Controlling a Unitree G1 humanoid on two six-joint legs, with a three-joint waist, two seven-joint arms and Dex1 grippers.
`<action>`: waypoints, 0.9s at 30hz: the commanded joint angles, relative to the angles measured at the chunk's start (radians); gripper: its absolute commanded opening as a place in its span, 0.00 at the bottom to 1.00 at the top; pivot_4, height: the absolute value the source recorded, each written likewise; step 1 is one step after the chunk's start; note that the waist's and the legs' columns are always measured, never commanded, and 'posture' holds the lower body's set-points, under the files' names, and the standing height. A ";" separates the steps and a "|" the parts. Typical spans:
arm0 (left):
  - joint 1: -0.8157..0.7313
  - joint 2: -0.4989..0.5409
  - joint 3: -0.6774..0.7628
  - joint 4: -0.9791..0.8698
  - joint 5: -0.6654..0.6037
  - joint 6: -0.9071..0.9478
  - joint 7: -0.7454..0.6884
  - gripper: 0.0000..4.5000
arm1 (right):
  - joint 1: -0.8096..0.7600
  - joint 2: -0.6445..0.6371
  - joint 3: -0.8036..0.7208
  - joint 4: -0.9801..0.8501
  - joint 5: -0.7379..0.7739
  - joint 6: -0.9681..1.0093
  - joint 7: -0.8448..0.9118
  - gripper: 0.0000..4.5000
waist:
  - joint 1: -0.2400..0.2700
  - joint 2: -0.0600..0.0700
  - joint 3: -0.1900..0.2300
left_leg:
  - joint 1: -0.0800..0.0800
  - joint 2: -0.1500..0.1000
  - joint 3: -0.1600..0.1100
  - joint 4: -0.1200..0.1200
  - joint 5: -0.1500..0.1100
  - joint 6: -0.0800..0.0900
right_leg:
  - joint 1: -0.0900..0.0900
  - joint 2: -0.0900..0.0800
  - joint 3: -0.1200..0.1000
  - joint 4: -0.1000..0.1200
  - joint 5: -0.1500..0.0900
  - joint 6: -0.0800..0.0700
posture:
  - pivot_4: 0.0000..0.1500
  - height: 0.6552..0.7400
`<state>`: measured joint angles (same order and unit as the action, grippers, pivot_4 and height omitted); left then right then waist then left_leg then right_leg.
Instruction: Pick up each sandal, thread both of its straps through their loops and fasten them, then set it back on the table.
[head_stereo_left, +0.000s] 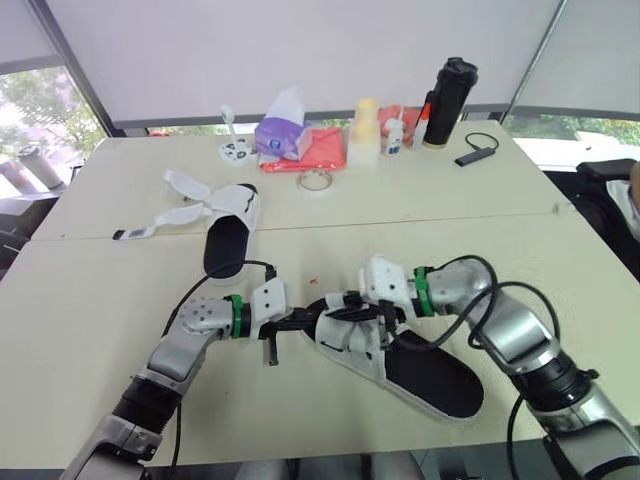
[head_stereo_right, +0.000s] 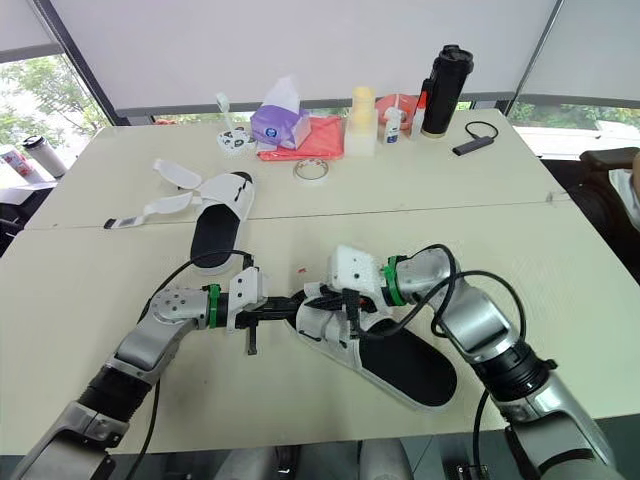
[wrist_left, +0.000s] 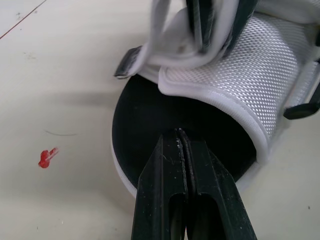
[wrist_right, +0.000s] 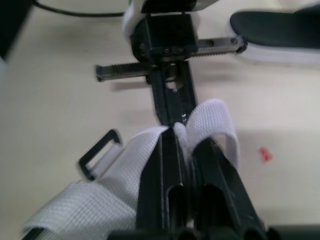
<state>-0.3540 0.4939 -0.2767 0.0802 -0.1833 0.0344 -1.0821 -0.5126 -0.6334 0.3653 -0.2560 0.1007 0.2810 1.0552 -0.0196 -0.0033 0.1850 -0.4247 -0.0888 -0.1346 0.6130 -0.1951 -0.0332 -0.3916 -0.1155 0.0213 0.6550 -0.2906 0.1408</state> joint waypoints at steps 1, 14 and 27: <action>0.010 0.019 -0.001 0.012 0.015 0.007 -0.014 0.00 | 0.009 -0.011 0.023 0.024 -0.129 -0.223 -0.056 0.00 | 0.000 0.000 0.000 | 0.001 0.000 0.000 0.000 0.000 0.000 | 0.001 0.000 0.000 0.000 0.000 0.000 | 1.00 1.00; 0.000 0.016 0.009 0.018 0.009 0.021 -0.005 0.00 | 0.069 -0.052 0.029 0.032 -0.218 -0.460 -0.043 0.00 | 0.001 0.000 0.000 | 0.003 0.000 0.000 0.000 0.000 0.000 | 0.003 0.001 0.000 0.000 0.000 0.000 | 1.00 1.00; -0.011 0.016 0.008 0.031 0.012 0.013 -0.006 0.00 | -0.073 -0.093 -0.047 -0.131 0.208 0.354 0.197 0.96 | 0.004 0.000 0.000 | 0.003 0.001 -0.001 -0.002 0.000 0.000 | 0.003 0.000 0.000 -0.001 0.000 -0.001 | 1.00 1.00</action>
<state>-0.3680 0.4988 -0.2782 0.0938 -0.1854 0.0383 -1.0883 -0.5600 -0.7161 0.3421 -0.3362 0.2124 0.4949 1.2141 -0.0160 -0.0033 0.1850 -0.4222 -0.0883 -0.1358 0.6113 -0.1951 -0.0332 -0.3894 -0.1154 0.0216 0.6544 -0.2908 0.1402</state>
